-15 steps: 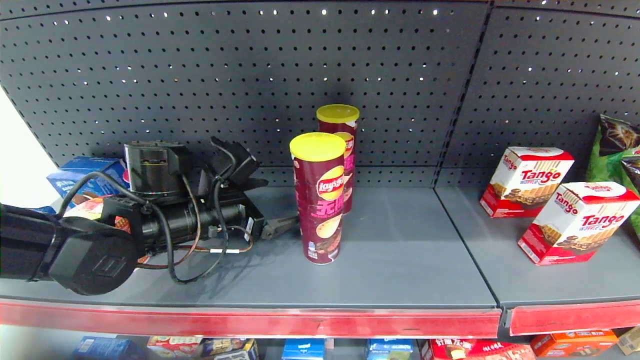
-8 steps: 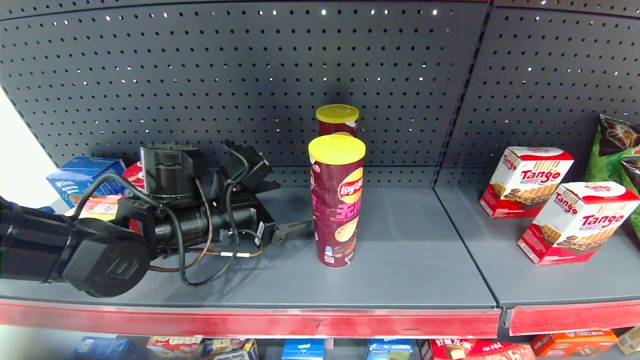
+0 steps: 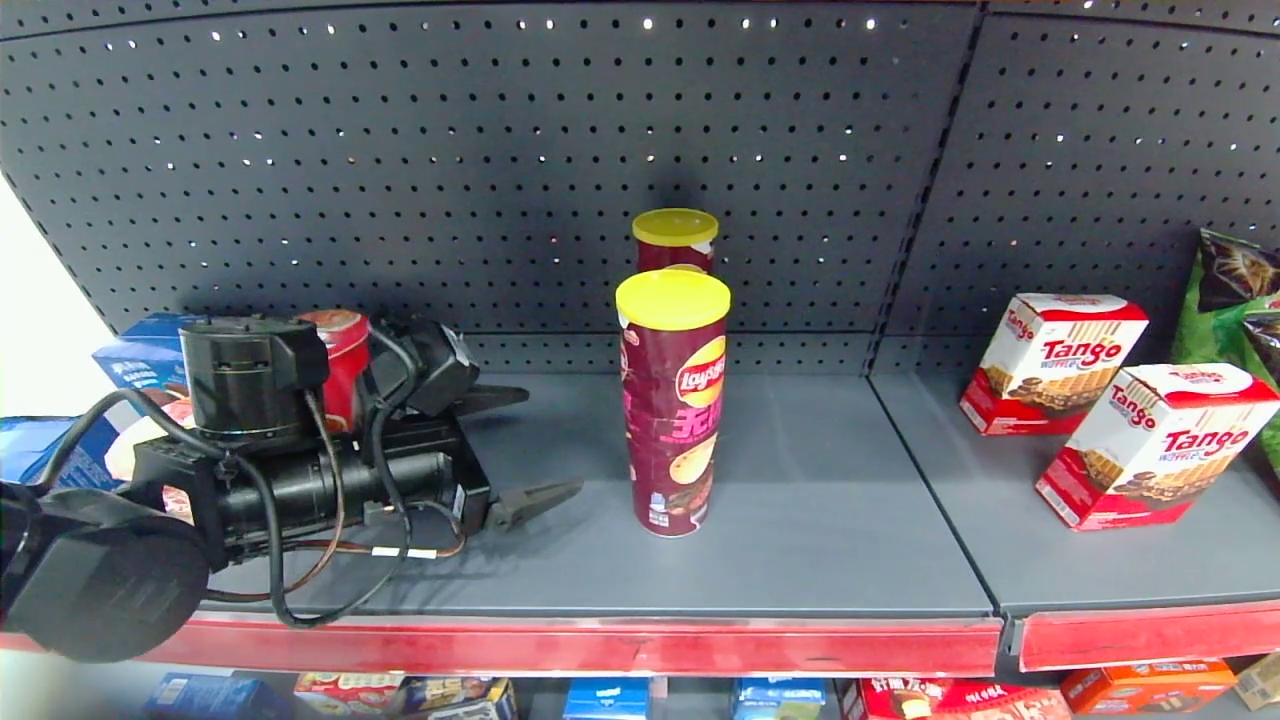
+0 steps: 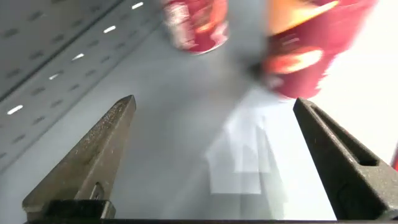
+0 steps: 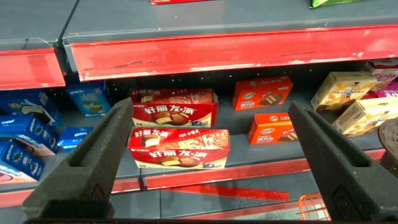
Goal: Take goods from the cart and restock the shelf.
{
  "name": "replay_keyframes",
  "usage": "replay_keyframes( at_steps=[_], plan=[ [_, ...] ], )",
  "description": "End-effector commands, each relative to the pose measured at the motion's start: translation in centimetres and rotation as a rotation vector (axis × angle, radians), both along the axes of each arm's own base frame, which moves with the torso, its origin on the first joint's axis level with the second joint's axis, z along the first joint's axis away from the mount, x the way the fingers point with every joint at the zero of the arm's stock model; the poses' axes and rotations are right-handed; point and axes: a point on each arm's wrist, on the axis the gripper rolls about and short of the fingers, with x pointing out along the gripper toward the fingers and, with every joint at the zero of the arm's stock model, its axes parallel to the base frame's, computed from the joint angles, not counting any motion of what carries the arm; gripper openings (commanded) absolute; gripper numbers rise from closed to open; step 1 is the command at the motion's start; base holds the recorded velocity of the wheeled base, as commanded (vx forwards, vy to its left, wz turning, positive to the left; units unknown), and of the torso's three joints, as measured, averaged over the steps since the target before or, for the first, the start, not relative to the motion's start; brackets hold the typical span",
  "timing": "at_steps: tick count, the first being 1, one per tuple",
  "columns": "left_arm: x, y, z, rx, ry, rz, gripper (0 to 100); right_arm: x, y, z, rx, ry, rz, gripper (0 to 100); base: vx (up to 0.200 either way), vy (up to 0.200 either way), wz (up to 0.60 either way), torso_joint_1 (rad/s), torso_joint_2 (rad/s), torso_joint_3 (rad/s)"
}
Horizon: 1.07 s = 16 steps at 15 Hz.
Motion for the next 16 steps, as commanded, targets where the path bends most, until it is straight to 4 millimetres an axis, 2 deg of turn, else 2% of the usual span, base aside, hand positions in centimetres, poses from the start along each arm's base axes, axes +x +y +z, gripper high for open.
replay_keyframes(
  at_steps=[1, 6, 8, 16],
  plan=[
    [-0.3, -0.5, 0.3, -0.005, -0.005, -0.026, 100, 0.0, 0.0, 0.0, 0.000, 0.002, -0.002, 100, 0.000, 0.000, 0.00, 0.000, 0.00, 0.000],
    [0.4, -2.5, 0.7, -0.027, -0.001, -0.063, 100, 0.0, 0.0, 0.0, -0.001, 0.001, 0.000, 100, 0.000, 0.000, 0.00, 0.000, 0.00, 0.000],
    [1.1, -2.8, 1.0, -0.034, -0.014, -0.061, 100, 0.0, 0.0, 0.0, 0.000, 0.001, 0.000, 100, 0.000, 0.000, 0.00, 0.000, 0.00, 0.000],
    [1.4, -4.4, 1.0, -0.030, -0.020, -0.080, 100, 0.0, 0.0, 0.0, 0.000, 0.002, 0.000, 100, 0.000, 0.000, 0.00, 0.000, 0.00, 0.000]
  ],
)
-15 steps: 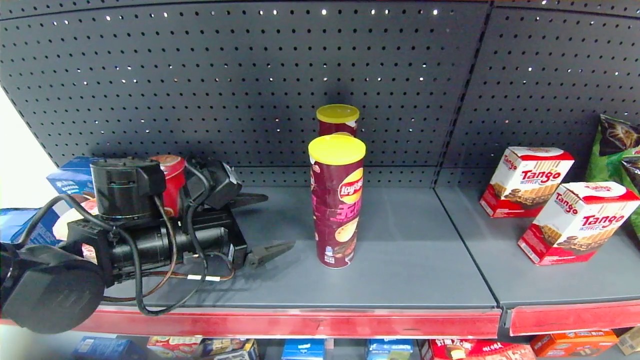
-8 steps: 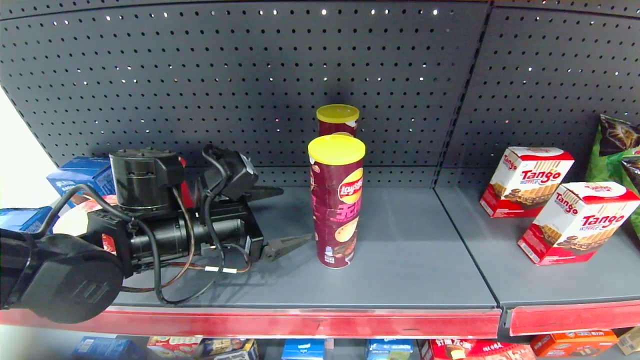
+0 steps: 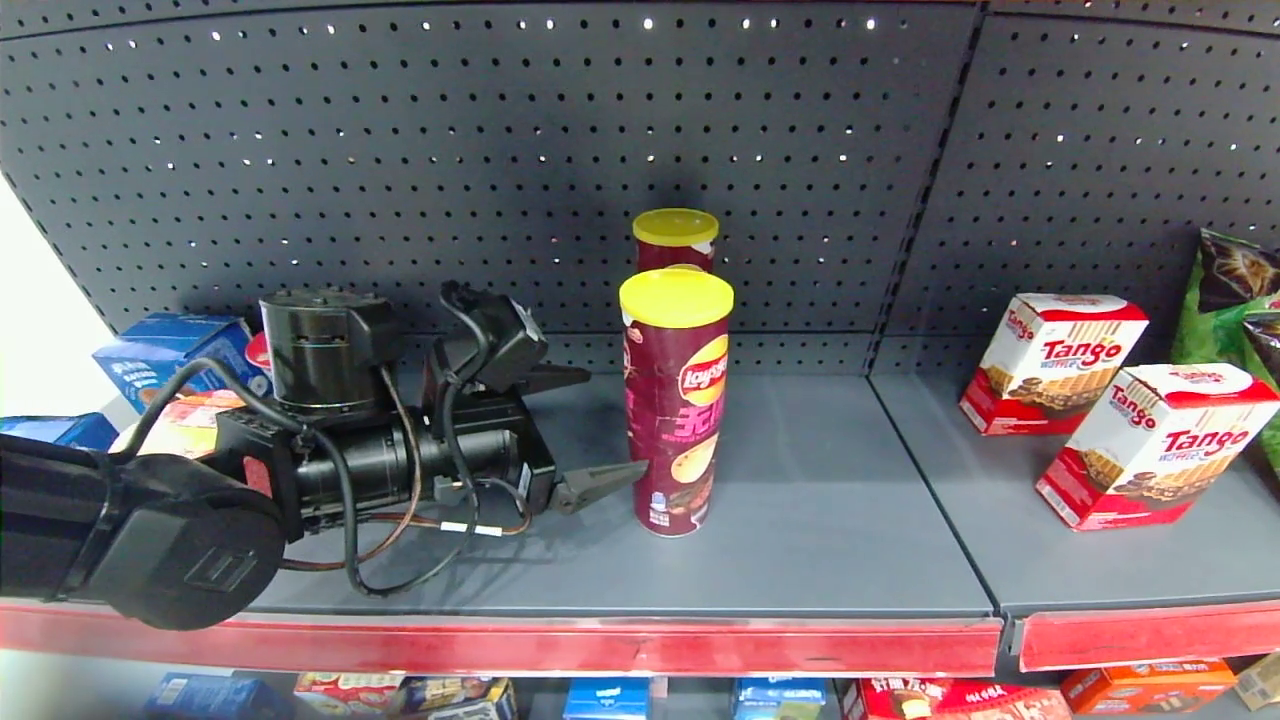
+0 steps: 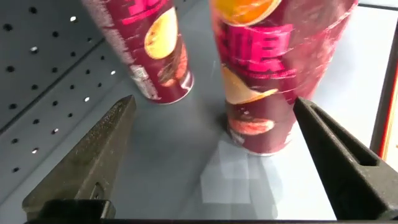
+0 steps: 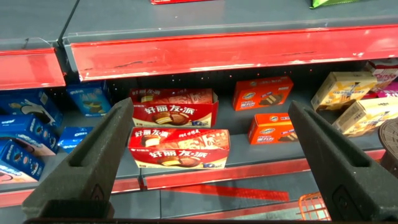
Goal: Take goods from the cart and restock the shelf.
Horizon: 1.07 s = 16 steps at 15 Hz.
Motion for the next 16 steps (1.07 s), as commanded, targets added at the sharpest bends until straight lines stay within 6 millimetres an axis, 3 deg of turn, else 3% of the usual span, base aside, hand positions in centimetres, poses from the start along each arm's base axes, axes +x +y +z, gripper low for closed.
replay_keyframes(
  at_steps=[1, 5, 10, 14, 16],
  plan=[
    [0.4, -0.3, -0.2, 0.006, -0.002, 0.018, 100, 0.0, 0.0, 0.0, -0.001, 0.002, 0.000, 100, 0.000, 0.000, 0.00, 0.000, 0.00, 0.000],
    [1.5, 0.4, 0.3, 0.012, -0.032, 0.086, 100, 0.0, 0.0, 0.0, 0.000, 0.002, 0.000, 100, 0.000, 0.000, 0.00, 0.000, 0.00, 0.000],
    [2.4, 3.3, 0.3, 0.022, -0.039, 0.175, 100, 0.0, 0.0, 0.0, -0.001, 0.001, 0.000, 100, 0.000, 0.000, 0.00, 0.000, 0.00, 0.000],
    [1.5, 4.2, 1.1, 0.024, -0.071, 0.191, 100, 0.0, 0.0, 0.0, -0.001, 0.002, 0.000, 100, 0.000, 0.000, 0.00, 0.000, 0.00, 0.000],
    [0.6, 5.8, 2.2, 0.015, -0.099, 0.236, 100, 0.0, 0.0, 0.0, 0.000, 0.001, 0.000, 100, 0.000, 0.000, 0.00, 0.000, 0.00, 0.000]
  ],
)
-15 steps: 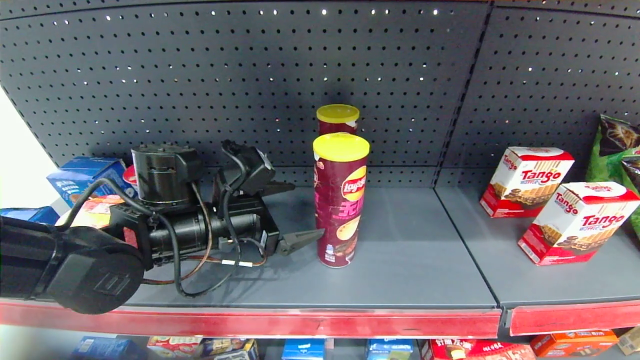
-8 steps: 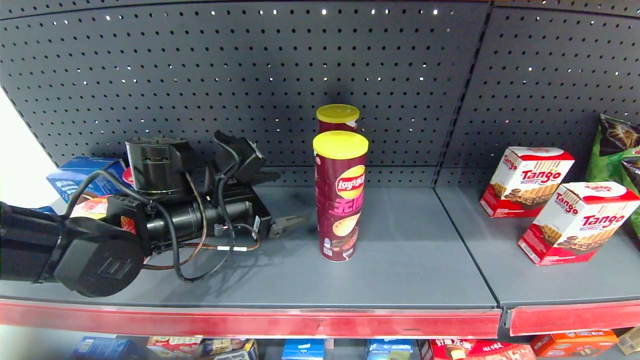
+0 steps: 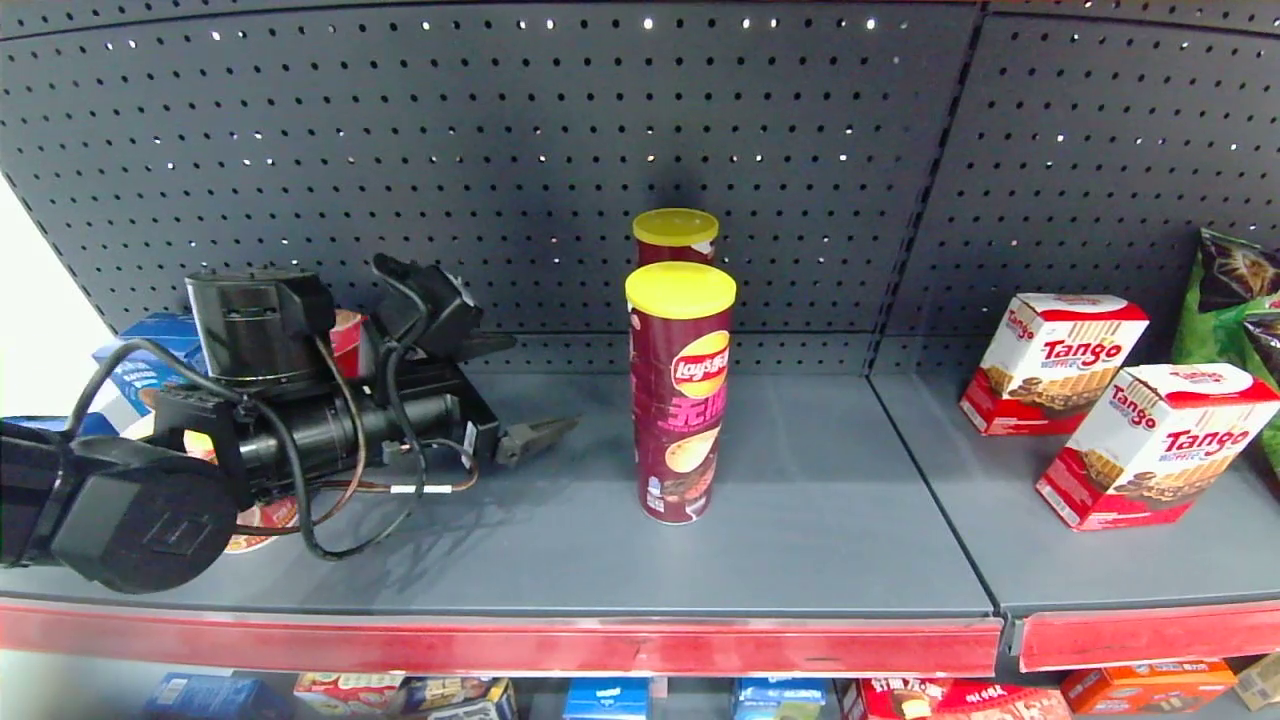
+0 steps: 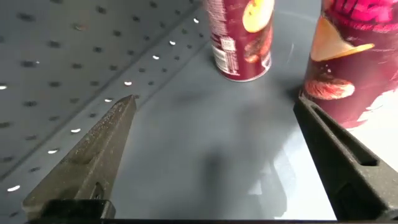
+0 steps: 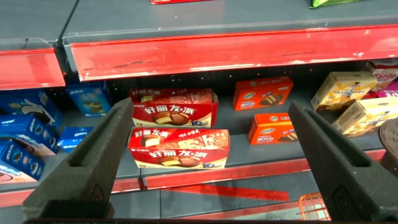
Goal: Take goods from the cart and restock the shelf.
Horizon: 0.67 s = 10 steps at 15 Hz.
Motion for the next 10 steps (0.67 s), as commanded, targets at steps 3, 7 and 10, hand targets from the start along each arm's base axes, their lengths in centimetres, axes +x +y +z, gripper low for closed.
replay_keyframes(
  at_steps=[3, 7, 10],
  plan=[
    [-3.8, 4.6, 3.1, -0.025, -0.087, 0.135, 100, 0.0, 0.0, 0.0, 0.000, 0.001, 0.000, 100, 0.000, 0.000, 0.00, 0.000, 0.00, 0.000],
    [-9.9, 6.6, 4.8, -0.175, -0.074, 0.215, 100, 0.0, 0.0, 0.0, 0.000, 0.001, 0.000, 100, 0.000, 0.000, 0.00, 0.000, 0.00, 0.000],
    [-15.5, 7.1, 4.6, -0.244, -0.113, 0.291, 100, 0.0, 0.0, 0.0, 0.000, 0.001, 0.000, 100, 0.000, 0.000, 0.00, 0.000, 0.00, 0.000]
  ],
)
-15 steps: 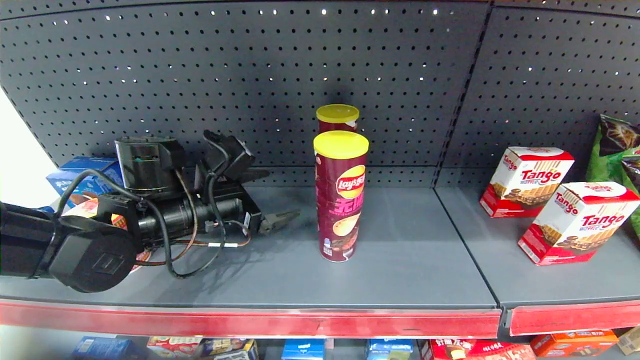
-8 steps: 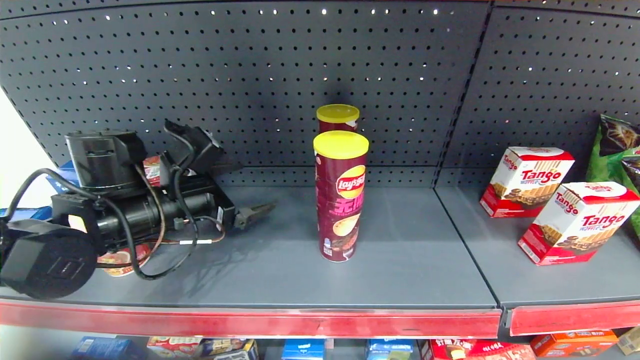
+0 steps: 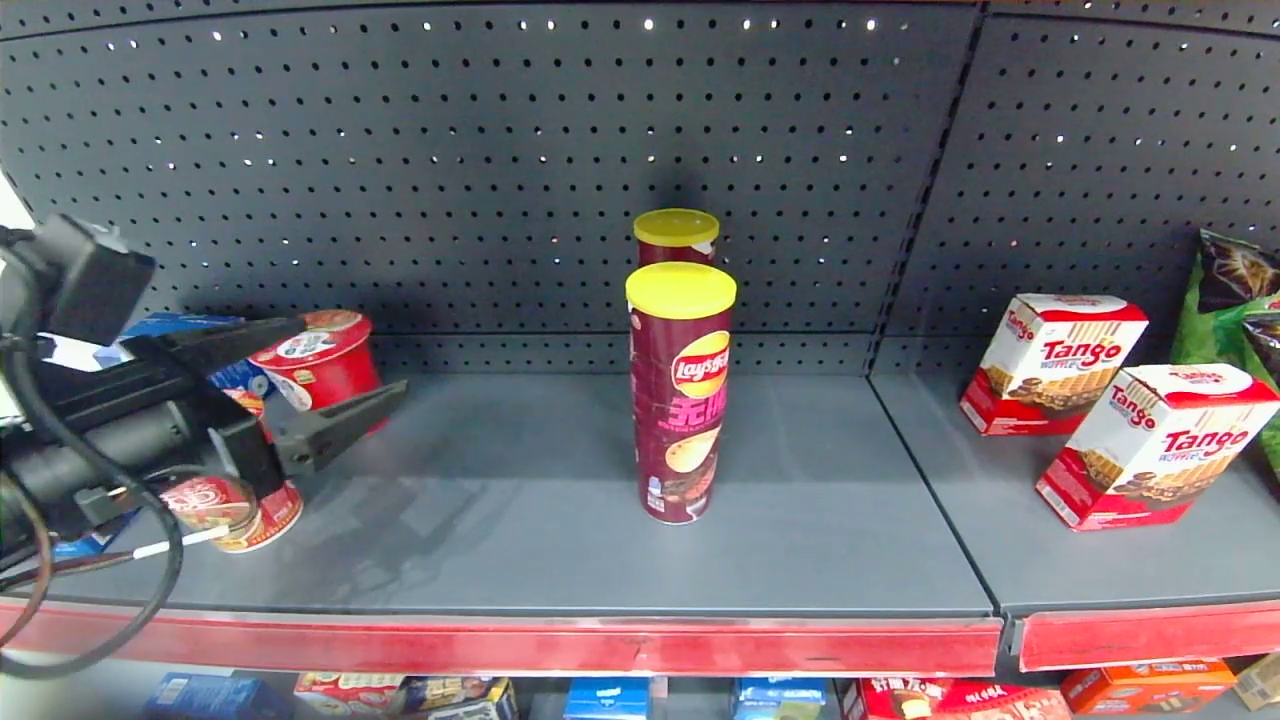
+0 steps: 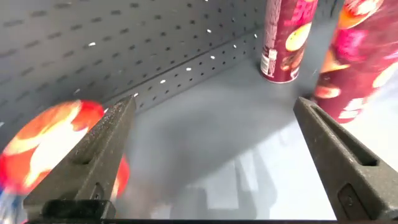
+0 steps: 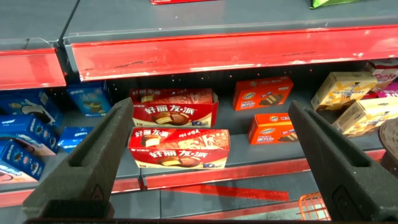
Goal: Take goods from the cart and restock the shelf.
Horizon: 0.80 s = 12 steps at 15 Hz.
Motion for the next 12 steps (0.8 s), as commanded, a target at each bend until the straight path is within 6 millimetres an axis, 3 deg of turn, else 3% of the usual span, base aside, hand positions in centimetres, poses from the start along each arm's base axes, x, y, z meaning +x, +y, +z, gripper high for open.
replay_keyframes(
  at_steps=[1, 4, 7, 8, 9, 12],
  plan=[
    [-5.3, 0.5, 0.2, -0.033, -0.078, 0.040, 100, 0.0, 0.0, 0.0, -0.001, 0.002, 0.000, 100, 0.000, 0.000, 0.00, 0.000, 0.00, 0.000],
    [-8.3, 0.9, -0.8, -0.039, -0.107, 0.071, 100, 0.0, 0.0, 0.0, 0.000, 0.001, 0.000, 100, 0.000, 0.000, 0.00, 0.000, 0.00, 0.000],
    [-14.0, 0.9, -3.0, -0.129, -0.029, 0.048, 100, 0.0, 0.0, 0.0, 0.001, 0.003, 0.000, 100, 0.000, 0.000, 0.00, 0.000, 0.00, 0.000],
    [-14.0, 0.9, -3.0, -0.129, -0.029, 0.048, 100, 0.0, 0.0, 0.0, 0.001, 0.003, 0.000, 100, 0.000, 0.000, 0.00, 0.000, 0.00, 0.000],
    [-18.0, 1.3, -5.2, -0.132, 0.057, 0.061, 100, 0.0, 0.0, 0.0, -0.001, 0.002, 0.000, 100, 0.000, 0.000, 0.00, 0.000, 0.00, 0.000],
    [-20.1, 1.7, -7.5, -0.127, 0.082, 0.103, 100, 0.0, 0.0, 0.0, 0.000, 0.001, 0.000, 100, 0.000, 0.000, 0.00, 0.000, 0.00, 0.000]
  ],
)
